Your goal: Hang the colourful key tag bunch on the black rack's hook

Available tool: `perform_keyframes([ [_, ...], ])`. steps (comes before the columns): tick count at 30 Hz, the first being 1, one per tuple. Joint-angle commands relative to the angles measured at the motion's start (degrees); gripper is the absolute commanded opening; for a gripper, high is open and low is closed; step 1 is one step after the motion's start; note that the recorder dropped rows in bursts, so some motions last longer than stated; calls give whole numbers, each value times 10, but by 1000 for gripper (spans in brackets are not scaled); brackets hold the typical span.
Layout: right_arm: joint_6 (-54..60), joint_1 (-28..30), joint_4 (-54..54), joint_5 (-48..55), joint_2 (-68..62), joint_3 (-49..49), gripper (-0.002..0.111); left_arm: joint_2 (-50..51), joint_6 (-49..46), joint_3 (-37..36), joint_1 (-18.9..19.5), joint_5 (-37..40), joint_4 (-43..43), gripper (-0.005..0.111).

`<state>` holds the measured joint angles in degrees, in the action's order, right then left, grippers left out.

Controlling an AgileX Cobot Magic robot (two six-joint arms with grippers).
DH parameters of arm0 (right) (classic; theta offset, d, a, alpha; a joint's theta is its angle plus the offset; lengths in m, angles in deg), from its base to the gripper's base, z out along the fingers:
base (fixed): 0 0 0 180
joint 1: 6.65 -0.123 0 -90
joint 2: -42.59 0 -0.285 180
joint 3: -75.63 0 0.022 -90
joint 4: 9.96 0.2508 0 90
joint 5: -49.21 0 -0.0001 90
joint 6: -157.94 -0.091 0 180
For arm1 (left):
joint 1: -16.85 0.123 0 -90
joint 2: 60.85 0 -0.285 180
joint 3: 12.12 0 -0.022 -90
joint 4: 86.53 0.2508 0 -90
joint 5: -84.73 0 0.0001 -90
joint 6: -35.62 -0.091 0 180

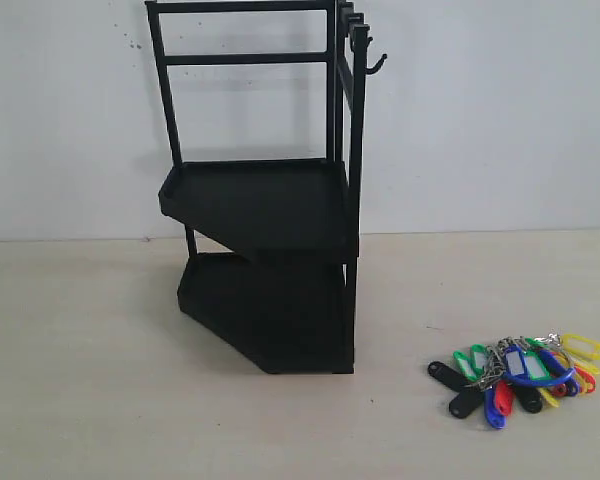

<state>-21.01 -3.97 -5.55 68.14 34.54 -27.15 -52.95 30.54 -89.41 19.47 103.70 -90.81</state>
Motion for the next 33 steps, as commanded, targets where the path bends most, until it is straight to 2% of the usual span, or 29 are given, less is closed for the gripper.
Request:
perform_keyframes([
  [1, 2, 1, 0, -3, 3, 0, 0, -1, 6, 1, 2, -8, -5, 4],
  [27, 2, 1, 0, -4, 3, 0, 0, -1, 6, 1, 2, -8, -5, 4],
  [33, 10, 1, 0, -84, 3, 0, 0, -1, 6, 1, 2, -8, -5, 4],
])
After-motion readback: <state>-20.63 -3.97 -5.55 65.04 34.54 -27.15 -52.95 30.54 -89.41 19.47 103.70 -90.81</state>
